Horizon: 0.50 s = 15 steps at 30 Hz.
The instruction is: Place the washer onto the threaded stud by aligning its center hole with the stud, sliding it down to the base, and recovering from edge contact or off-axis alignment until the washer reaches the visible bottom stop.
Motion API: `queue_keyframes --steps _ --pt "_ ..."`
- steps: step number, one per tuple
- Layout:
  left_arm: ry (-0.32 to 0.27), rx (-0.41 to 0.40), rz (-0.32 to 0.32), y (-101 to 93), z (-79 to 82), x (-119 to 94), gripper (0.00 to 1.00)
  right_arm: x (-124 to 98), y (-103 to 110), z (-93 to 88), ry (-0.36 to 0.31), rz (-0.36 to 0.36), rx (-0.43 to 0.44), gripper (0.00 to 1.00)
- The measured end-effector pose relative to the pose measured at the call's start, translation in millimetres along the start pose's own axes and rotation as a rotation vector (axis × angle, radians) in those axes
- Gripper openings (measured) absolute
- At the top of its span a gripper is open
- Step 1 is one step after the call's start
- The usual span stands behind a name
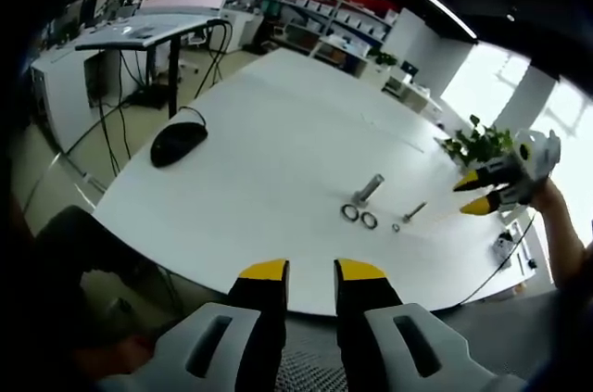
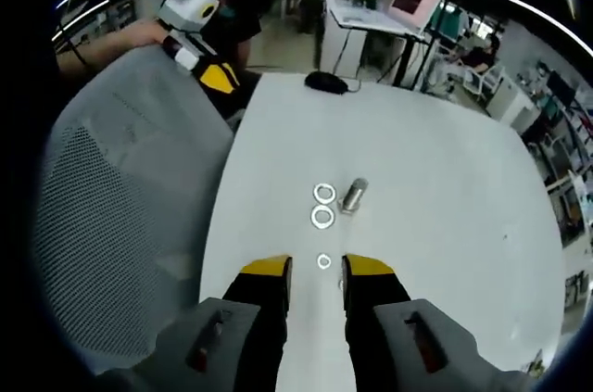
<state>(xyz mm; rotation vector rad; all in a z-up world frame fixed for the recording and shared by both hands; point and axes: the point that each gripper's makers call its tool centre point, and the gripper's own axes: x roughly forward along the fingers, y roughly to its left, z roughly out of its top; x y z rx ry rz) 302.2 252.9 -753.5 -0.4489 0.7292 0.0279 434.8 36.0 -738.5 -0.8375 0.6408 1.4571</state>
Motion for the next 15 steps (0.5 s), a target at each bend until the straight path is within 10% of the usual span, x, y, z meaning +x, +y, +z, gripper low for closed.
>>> queue_keyframes --steps 15 --pt "0.005 0.003 0.007 1.1 -0.9 0.3 0.17 26.8 9.6 -10.6 0.043 0.058 0.014 0.24"
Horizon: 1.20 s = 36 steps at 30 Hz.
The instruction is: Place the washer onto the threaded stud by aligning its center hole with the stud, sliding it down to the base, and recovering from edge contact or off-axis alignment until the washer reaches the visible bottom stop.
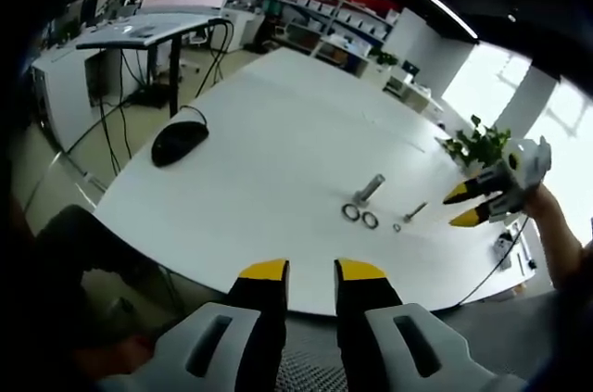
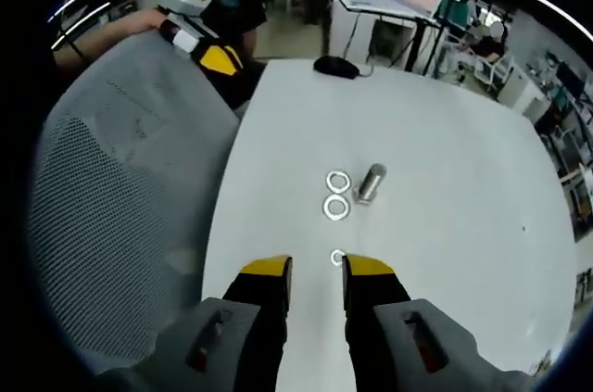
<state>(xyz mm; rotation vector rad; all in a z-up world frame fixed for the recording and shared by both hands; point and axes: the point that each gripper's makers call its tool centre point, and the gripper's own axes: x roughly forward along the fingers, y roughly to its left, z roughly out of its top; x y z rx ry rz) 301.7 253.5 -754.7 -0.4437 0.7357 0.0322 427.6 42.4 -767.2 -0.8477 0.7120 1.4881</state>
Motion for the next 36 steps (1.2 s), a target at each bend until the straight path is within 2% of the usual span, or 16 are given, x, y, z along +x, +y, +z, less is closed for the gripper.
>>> queue_keyframes --steps 2,8,18,28,36 --pt "0.019 0.018 0.009 0.2 -2.5 0.9 0.17 5.1 1.3 -2.3 0.008 0.005 0.001 0.24" --pt "0.014 0.008 0.004 0.2 -1.9 0.5 0.17 19.1 9.4 -8.3 0.028 0.027 0.009 0.24" --pt "0.011 0.002 0.005 0.3 -1.8 0.5 0.16 36.1 7.1 -22.1 0.059 0.041 0.025 0.23" --pt "0.013 -0.001 0.007 0.7 -2.0 0.8 0.16 55.0 10.0 -28.1 0.075 0.048 0.028 0.23" --pt "0.014 -0.002 0.007 1.2 -2.0 0.9 0.15 62.3 8.0 -35.7 0.093 0.039 0.030 0.23"
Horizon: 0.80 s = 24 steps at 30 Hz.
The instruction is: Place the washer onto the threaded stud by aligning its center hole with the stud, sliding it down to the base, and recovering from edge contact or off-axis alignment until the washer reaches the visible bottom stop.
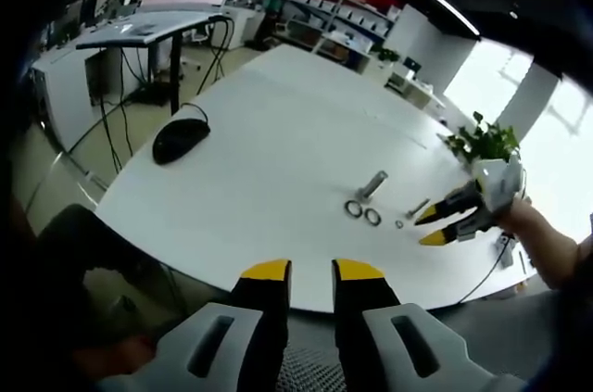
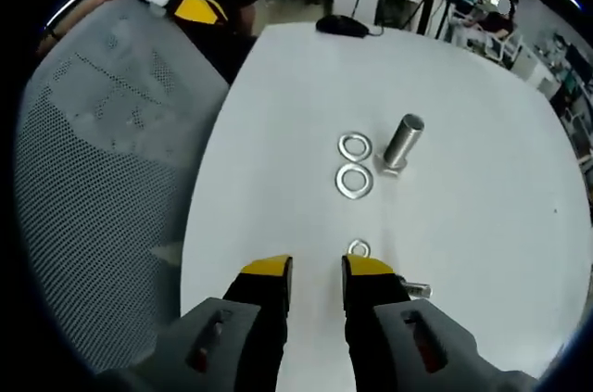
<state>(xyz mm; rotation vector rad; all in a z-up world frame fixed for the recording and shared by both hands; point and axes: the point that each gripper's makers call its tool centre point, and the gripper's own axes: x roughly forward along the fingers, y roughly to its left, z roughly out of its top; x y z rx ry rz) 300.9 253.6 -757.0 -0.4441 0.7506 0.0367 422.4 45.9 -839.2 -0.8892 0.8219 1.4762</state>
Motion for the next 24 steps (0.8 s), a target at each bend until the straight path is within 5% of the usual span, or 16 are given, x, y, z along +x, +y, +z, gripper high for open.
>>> queue_keyframes --steps 24 --pt "-0.005 -0.009 0.000 0.6 0.6 0.0 0.15 16.5 -1.8 -13.5 0.064 0.015 -0.025 0.23"
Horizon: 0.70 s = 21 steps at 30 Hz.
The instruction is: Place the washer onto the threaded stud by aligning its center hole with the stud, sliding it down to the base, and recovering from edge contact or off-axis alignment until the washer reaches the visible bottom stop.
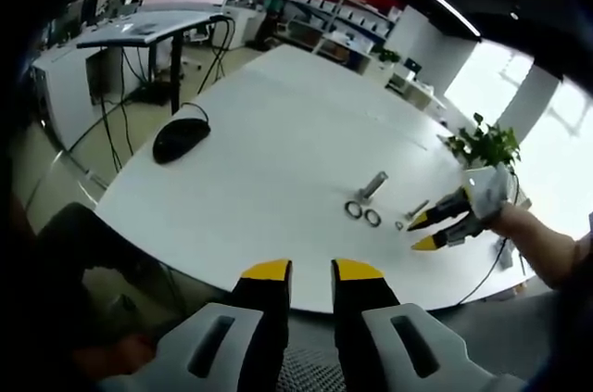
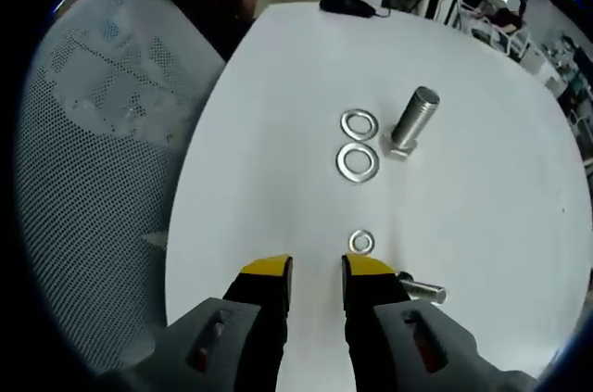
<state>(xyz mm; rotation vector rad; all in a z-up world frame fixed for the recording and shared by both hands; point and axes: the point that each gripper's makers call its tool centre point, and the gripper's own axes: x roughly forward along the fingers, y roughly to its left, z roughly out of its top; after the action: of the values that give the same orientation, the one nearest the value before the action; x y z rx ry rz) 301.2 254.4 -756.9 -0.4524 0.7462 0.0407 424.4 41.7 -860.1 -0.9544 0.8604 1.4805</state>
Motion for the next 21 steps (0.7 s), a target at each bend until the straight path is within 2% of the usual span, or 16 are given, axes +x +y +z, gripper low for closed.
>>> queue_keyframes --steps 21 --pt "0.005 0.004 -0.001 -0.4 -0.8 -0.4 0.15 6.2 -3.2 -2.3 0.020 -0.002 0.006 0.23"
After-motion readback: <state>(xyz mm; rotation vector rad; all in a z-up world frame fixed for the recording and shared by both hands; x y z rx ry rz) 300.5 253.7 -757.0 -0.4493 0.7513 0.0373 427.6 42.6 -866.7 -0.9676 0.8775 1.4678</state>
